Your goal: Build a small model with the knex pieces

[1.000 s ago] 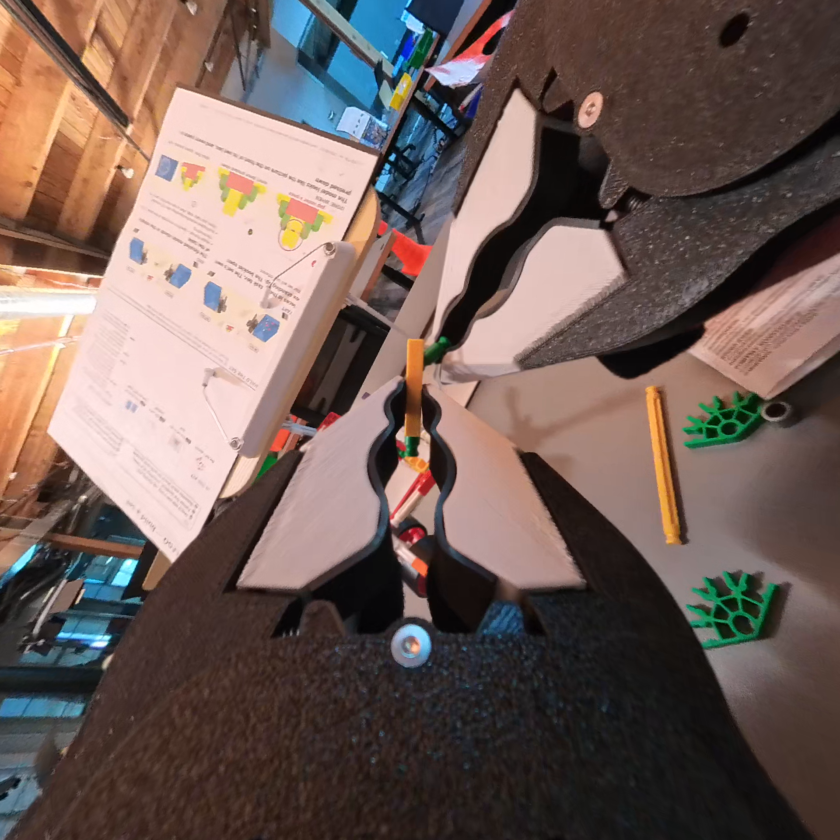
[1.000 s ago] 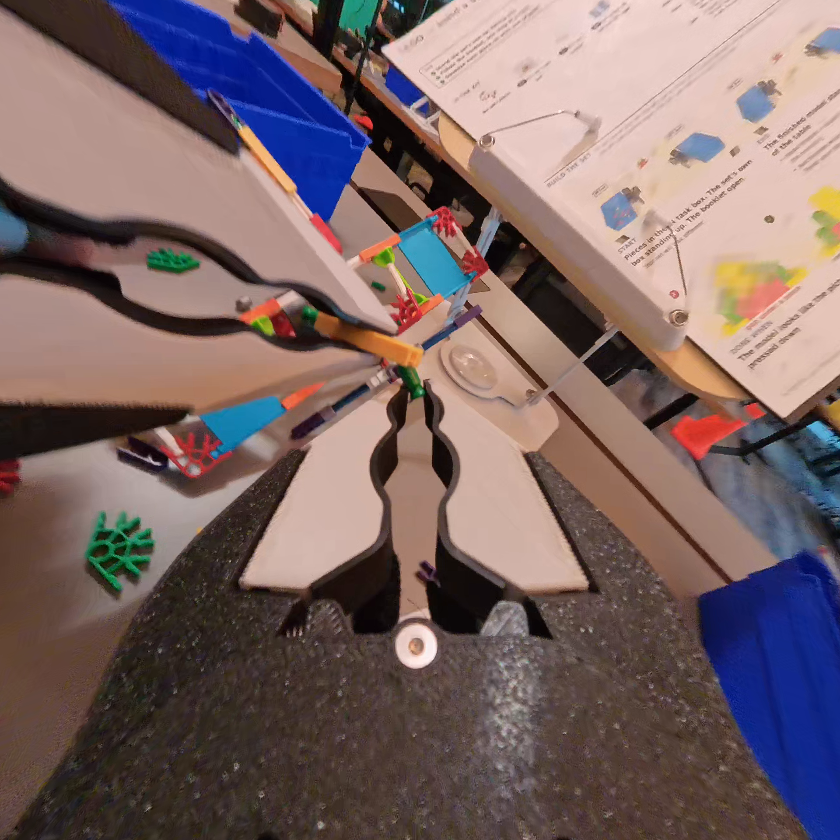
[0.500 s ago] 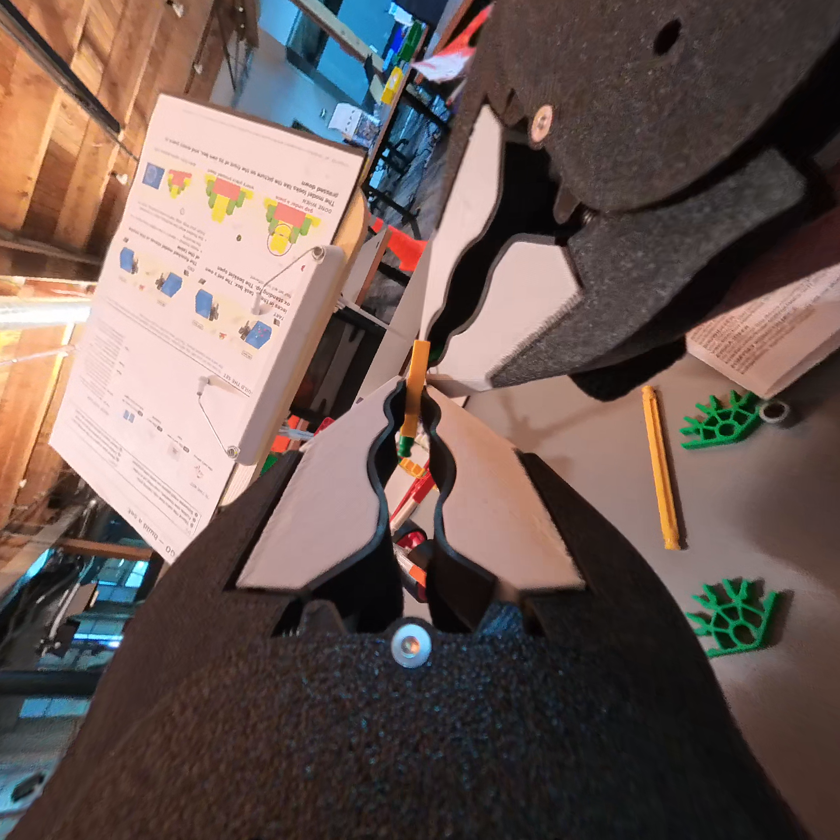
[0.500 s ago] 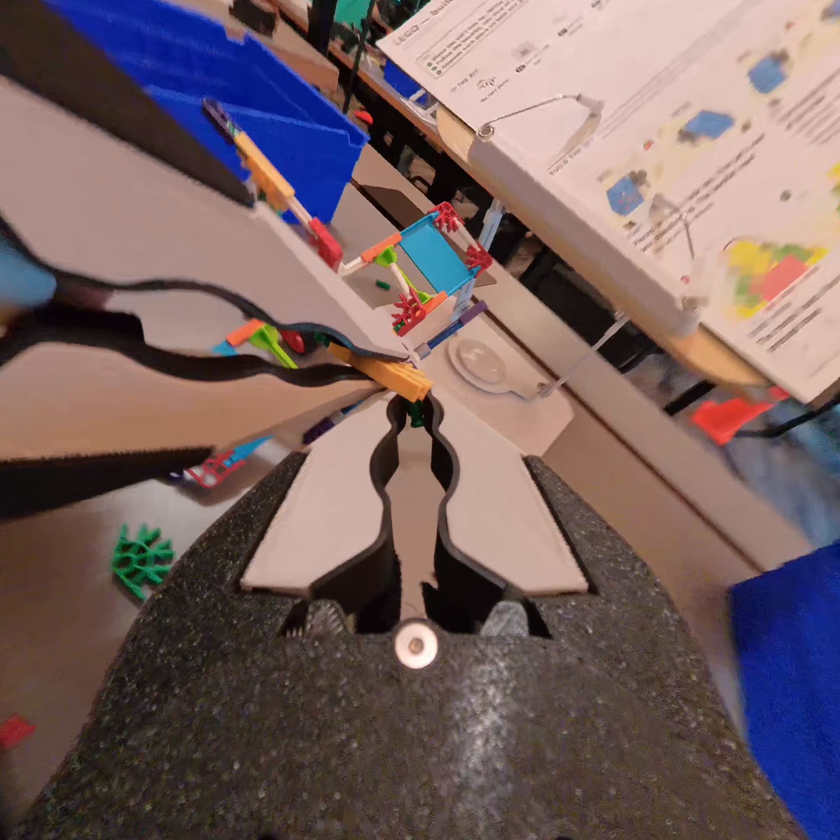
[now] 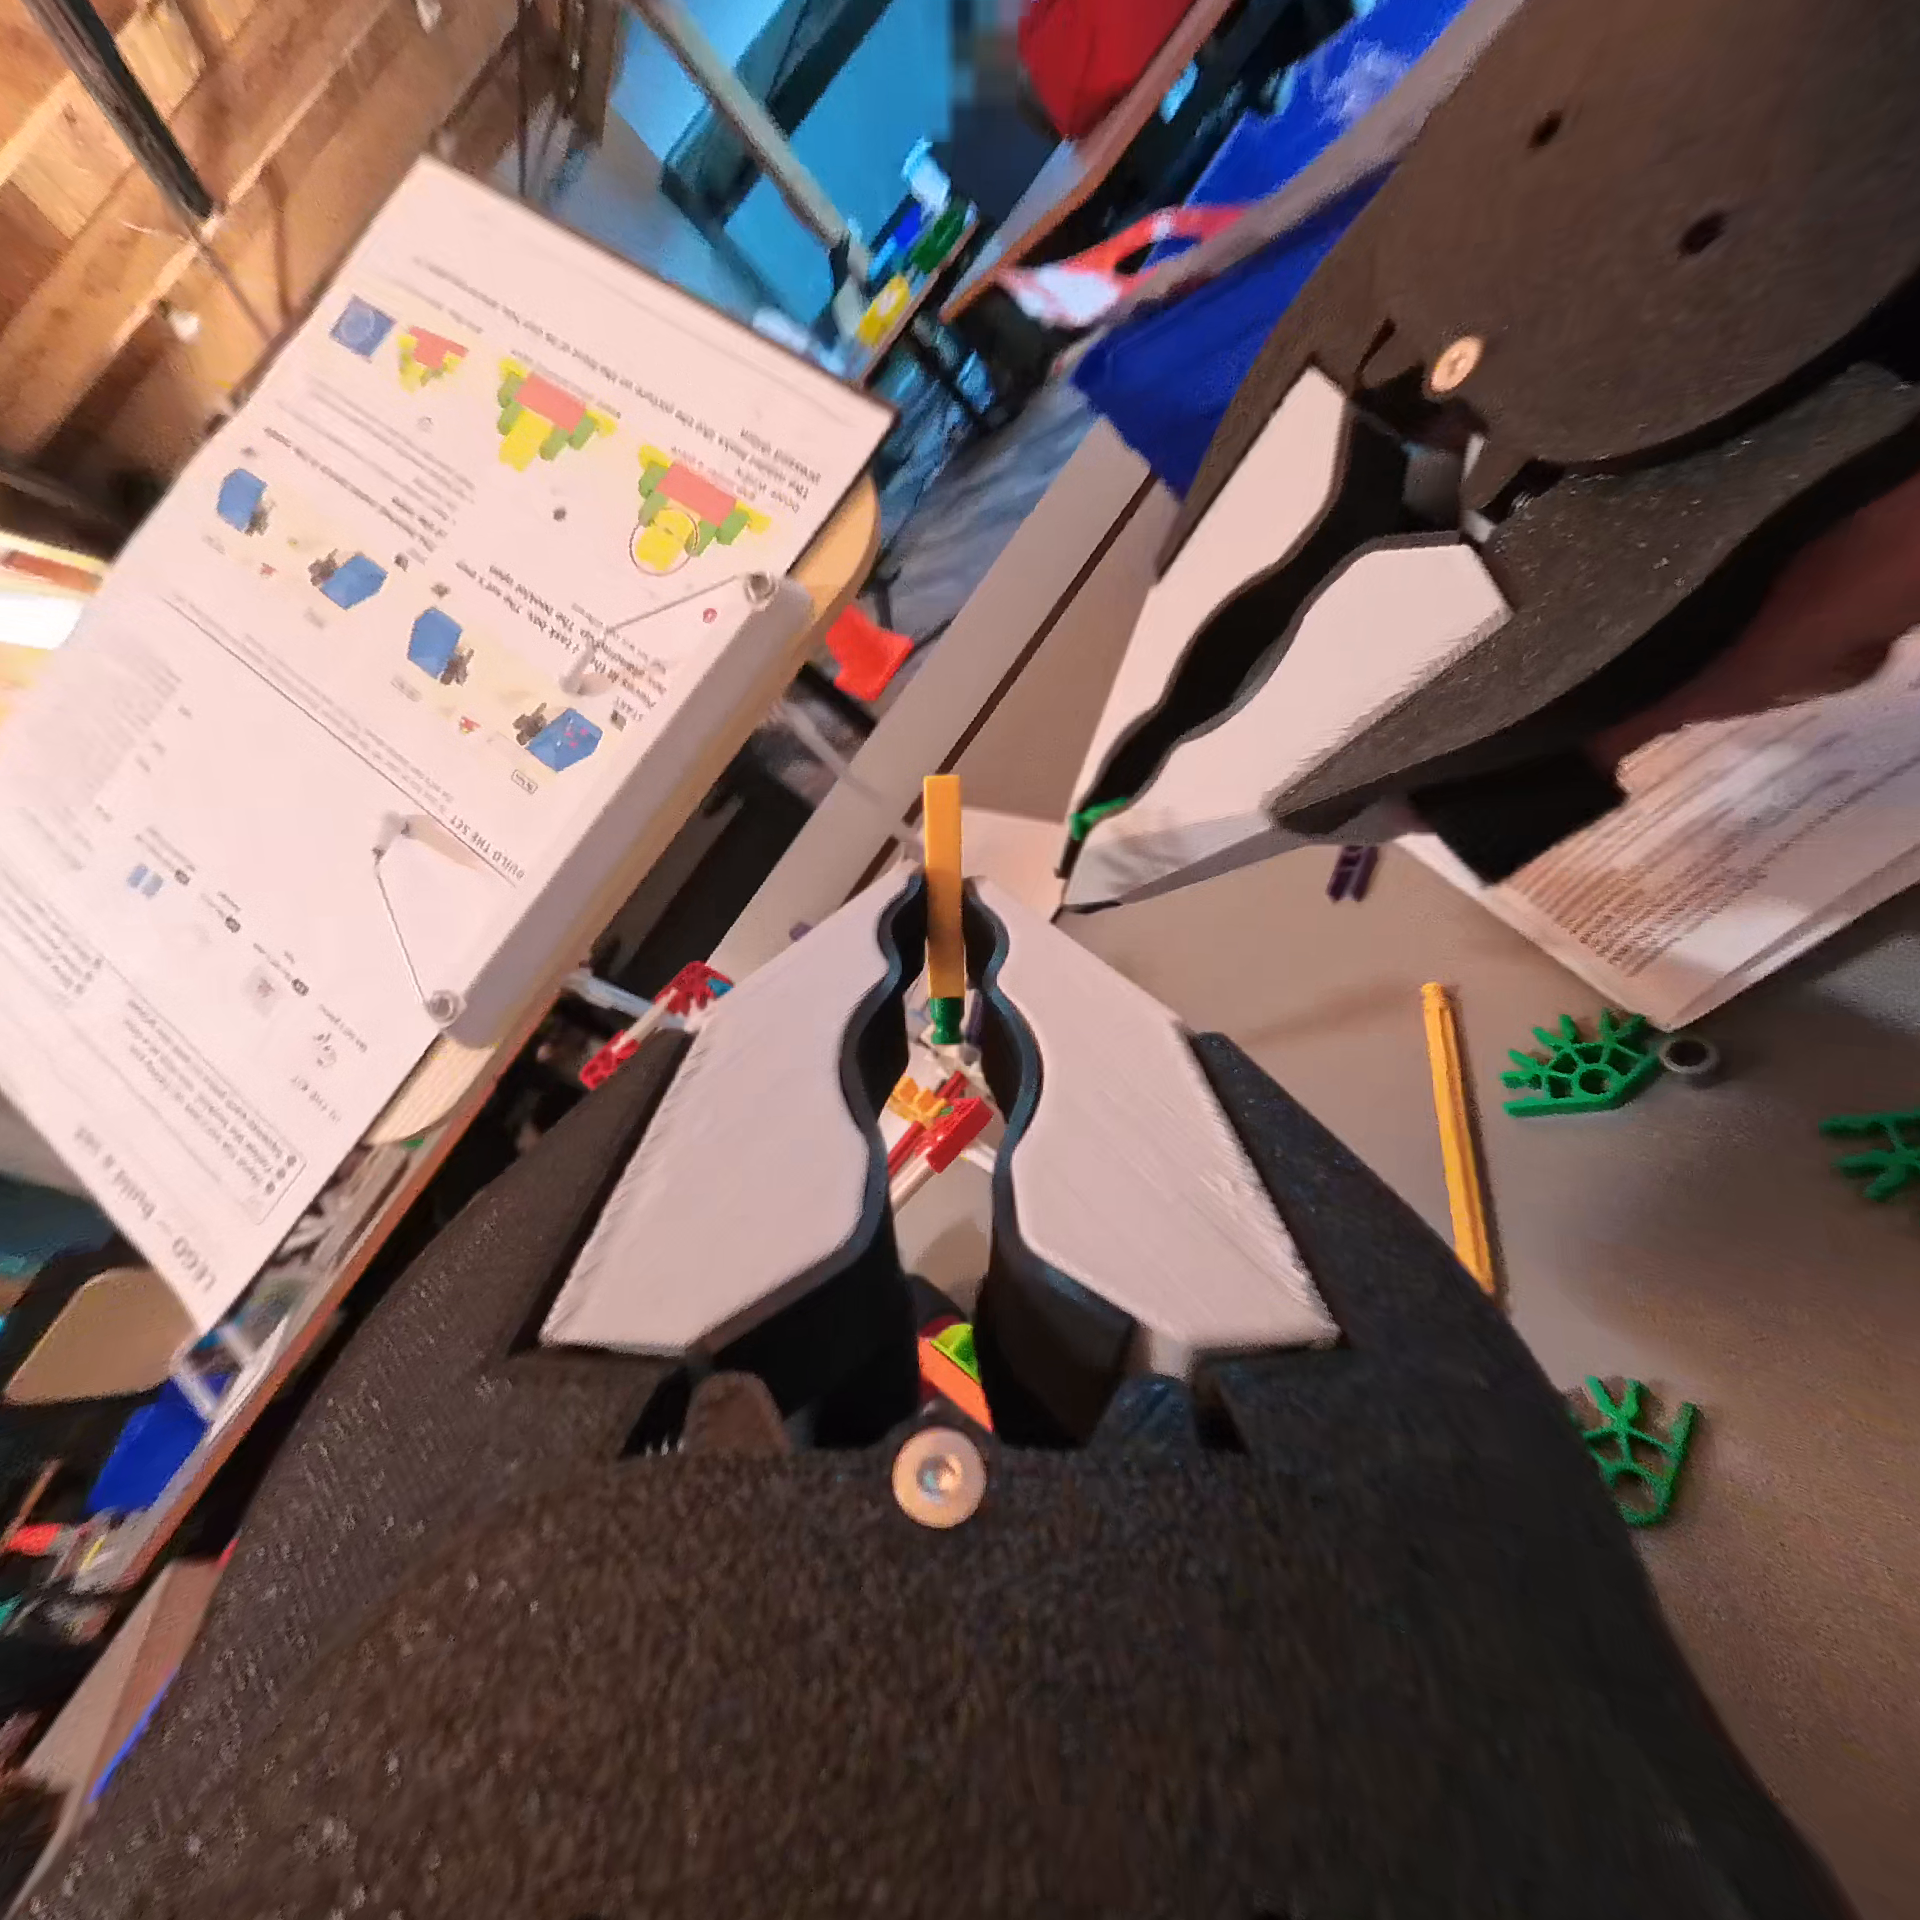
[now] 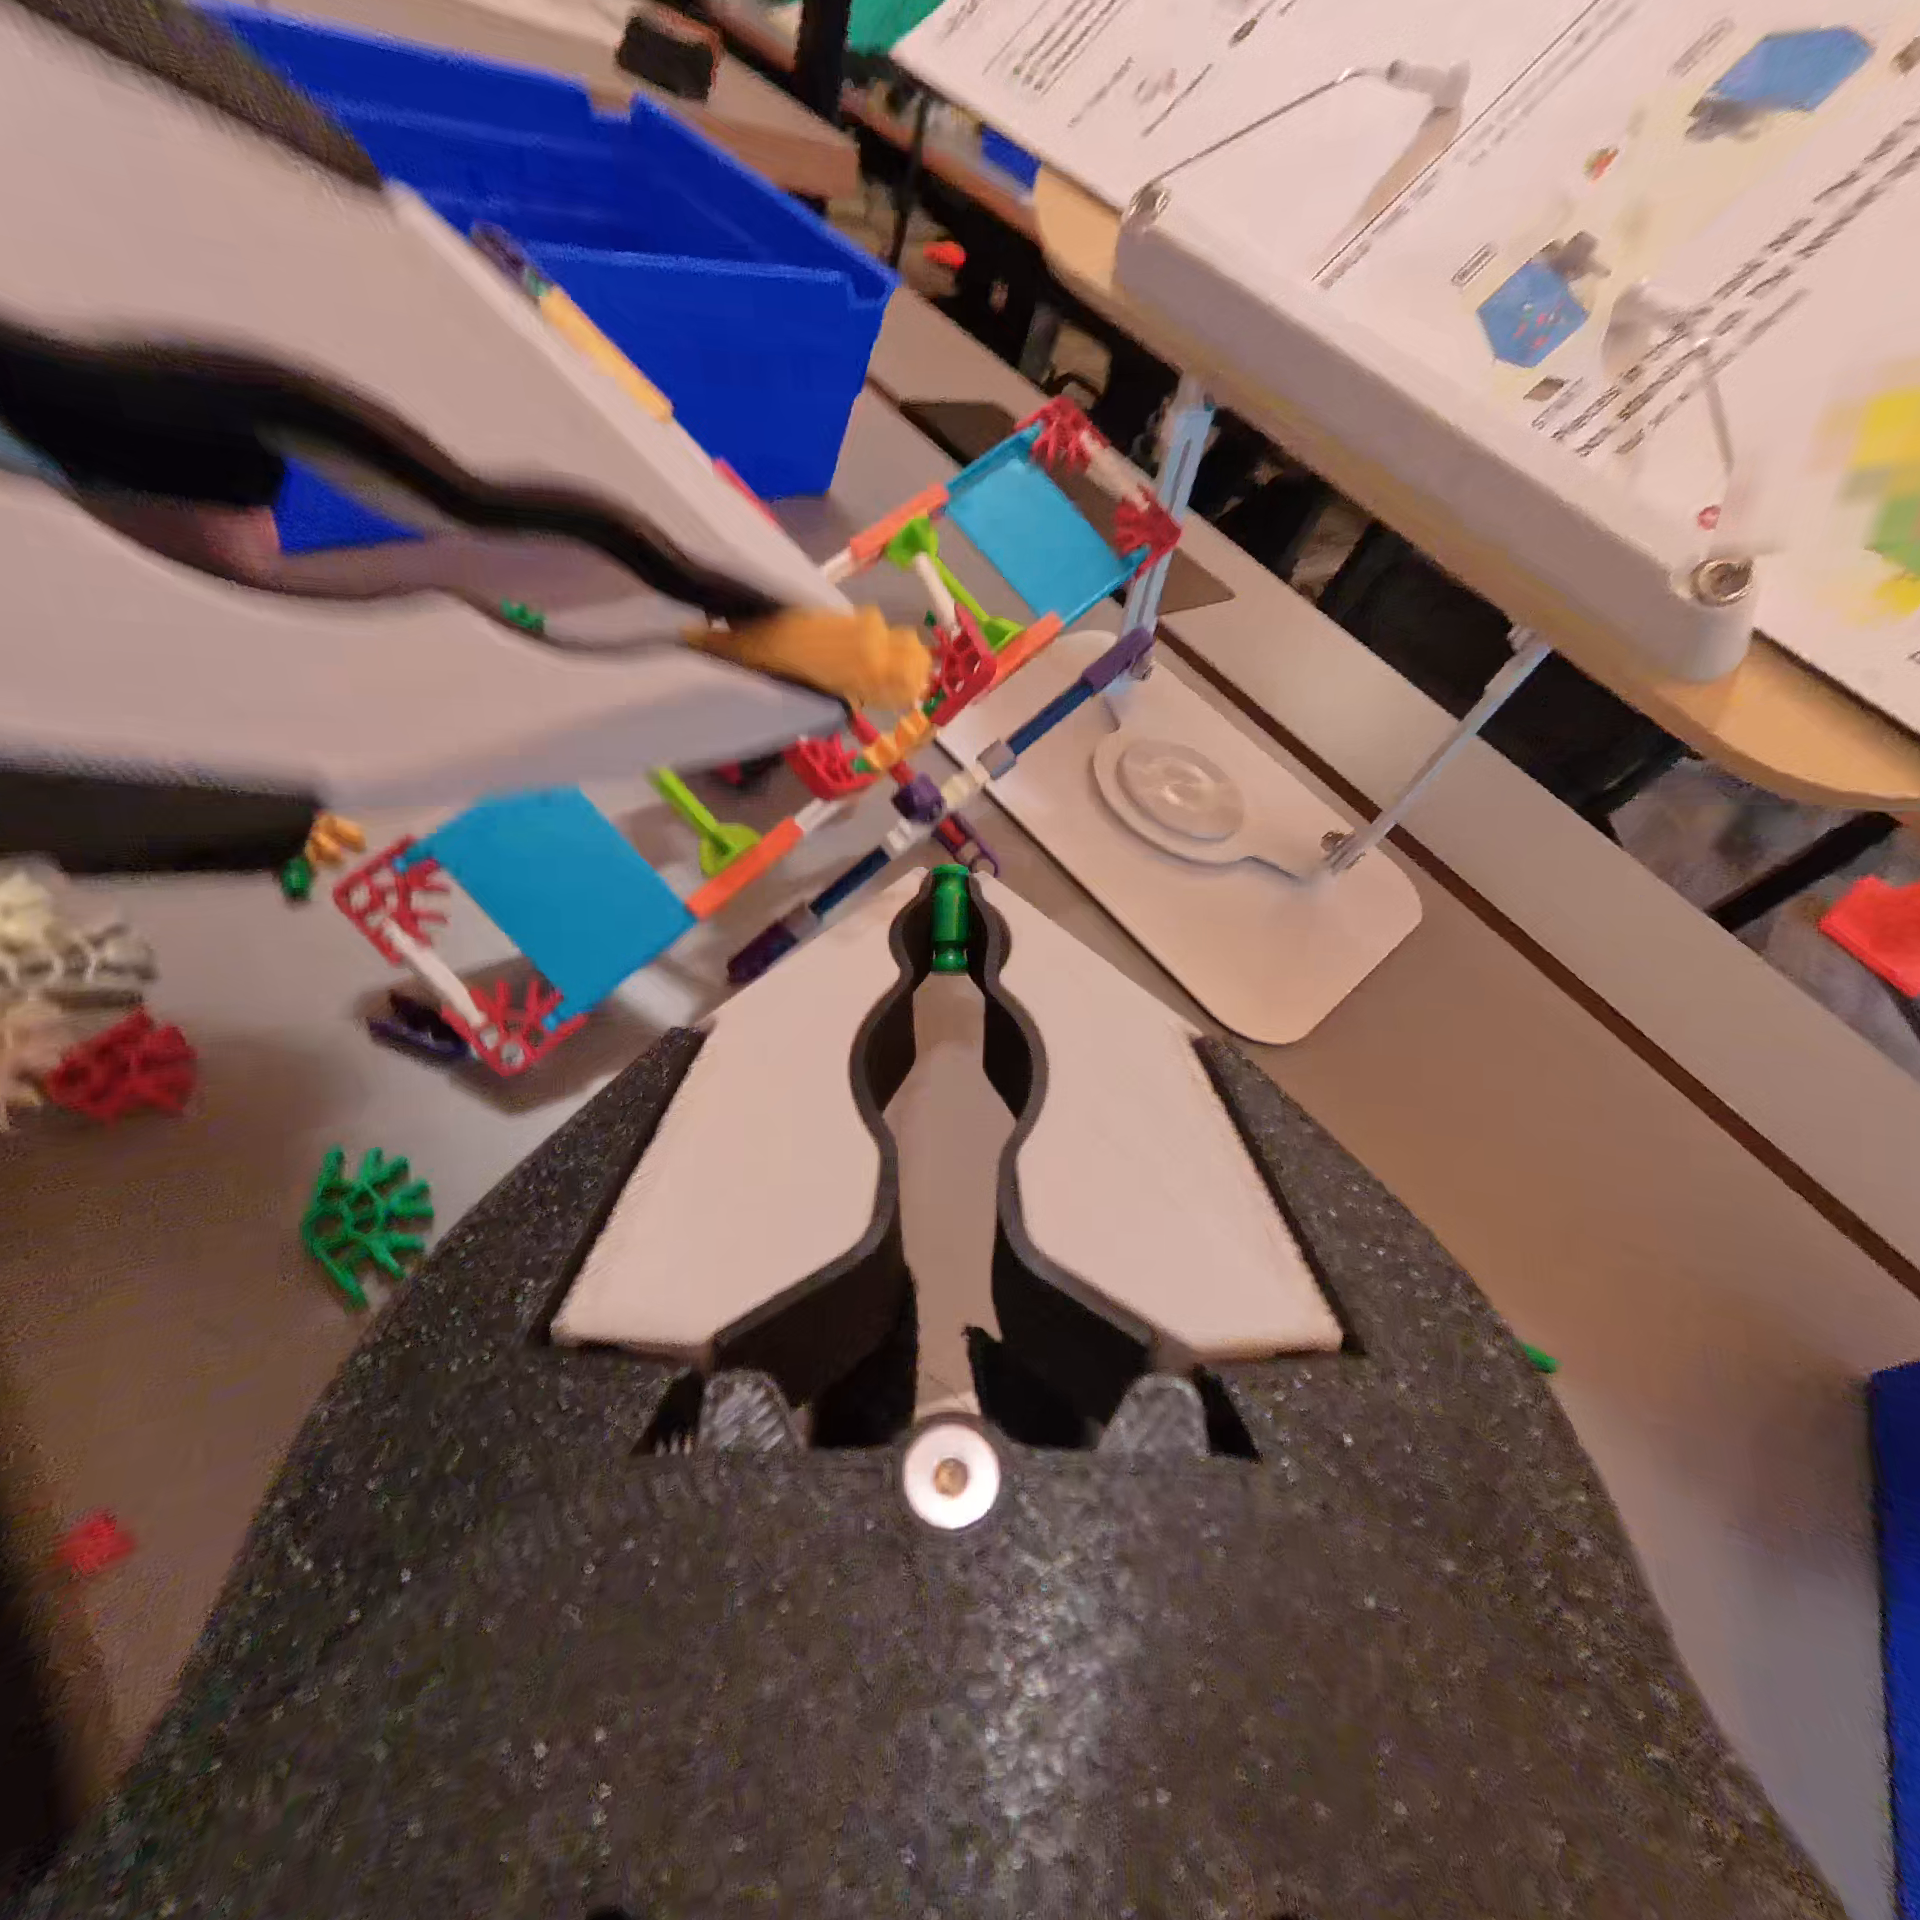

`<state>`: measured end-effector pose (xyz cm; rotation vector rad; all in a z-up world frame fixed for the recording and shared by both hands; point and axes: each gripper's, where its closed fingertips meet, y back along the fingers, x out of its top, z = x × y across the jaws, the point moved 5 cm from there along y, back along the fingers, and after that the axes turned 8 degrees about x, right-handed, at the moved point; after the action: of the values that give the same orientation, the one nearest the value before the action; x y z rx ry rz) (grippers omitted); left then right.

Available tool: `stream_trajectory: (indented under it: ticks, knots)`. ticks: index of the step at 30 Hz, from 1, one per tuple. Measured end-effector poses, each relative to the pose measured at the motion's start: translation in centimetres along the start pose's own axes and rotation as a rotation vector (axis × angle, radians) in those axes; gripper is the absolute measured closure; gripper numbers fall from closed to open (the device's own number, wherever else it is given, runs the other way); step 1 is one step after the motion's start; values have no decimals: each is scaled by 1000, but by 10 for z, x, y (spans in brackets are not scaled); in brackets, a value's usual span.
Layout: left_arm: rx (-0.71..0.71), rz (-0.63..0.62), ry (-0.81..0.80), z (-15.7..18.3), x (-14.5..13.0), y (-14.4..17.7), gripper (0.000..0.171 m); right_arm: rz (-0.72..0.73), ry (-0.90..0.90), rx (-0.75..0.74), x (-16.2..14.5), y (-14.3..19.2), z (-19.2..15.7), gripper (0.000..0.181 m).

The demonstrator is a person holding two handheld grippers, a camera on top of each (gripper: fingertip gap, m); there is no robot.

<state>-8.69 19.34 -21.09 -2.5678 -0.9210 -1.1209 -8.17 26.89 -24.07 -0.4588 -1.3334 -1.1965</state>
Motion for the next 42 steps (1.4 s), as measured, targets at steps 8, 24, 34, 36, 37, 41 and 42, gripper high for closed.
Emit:
stream_trajectory:
  ticks: [8,24,34,36,37,41,42]
  knots:
    - [-112,55,149,-9,-8,11,167,-290,113,288,-48,-16,-18,177]
    - [-236,128,312,-4,-5,12,167,-415,-10,466,-71,-20,-30,165]
    - [-555,424,892,-22,18,22,167,220,-241,627,22,28,-31,161]
    - [-604,492,999,-27,20,24,167,319,-294,658,35,36,-30,161]
    - [-628,517,1045,-29,22,24,167,349,-310,645,39,37,-29,161]
    - [-701,588,1172,-27,27,23,167,423,-360,636,48,39,-28,161]
    - [-714,612,1194,-27,29,23,167,425,-380,649,49,39,-29,161]
